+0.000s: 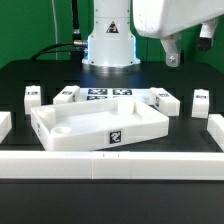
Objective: Assemble desk
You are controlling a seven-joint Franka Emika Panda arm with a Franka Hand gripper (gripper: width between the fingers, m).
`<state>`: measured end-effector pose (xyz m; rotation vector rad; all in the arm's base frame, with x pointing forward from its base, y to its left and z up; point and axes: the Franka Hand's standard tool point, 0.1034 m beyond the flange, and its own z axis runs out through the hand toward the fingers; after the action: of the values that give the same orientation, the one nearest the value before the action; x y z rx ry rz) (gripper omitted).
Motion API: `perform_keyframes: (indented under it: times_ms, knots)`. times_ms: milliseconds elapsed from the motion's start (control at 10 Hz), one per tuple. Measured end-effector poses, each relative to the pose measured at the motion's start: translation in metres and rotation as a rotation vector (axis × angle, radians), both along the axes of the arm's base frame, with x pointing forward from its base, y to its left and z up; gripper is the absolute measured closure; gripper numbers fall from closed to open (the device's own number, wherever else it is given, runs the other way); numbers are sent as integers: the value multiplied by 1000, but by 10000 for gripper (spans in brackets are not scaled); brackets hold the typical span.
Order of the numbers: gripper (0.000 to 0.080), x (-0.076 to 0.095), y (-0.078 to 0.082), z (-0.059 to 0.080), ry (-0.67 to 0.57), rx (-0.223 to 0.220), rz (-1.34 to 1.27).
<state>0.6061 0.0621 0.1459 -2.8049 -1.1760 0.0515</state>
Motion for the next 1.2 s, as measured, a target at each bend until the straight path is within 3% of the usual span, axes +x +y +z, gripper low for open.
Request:
perform_keyframes:
  times_ms: [600,700,900,1200]
  knots:
    - [150,0,-1,-1,-6,0,36]
    - [150,-2,-10,-6,-75,2,146]
    - [150,-25,-36,-23,-168,-19,435]
    - [150,-30,-44,-29,-162,-31,606]
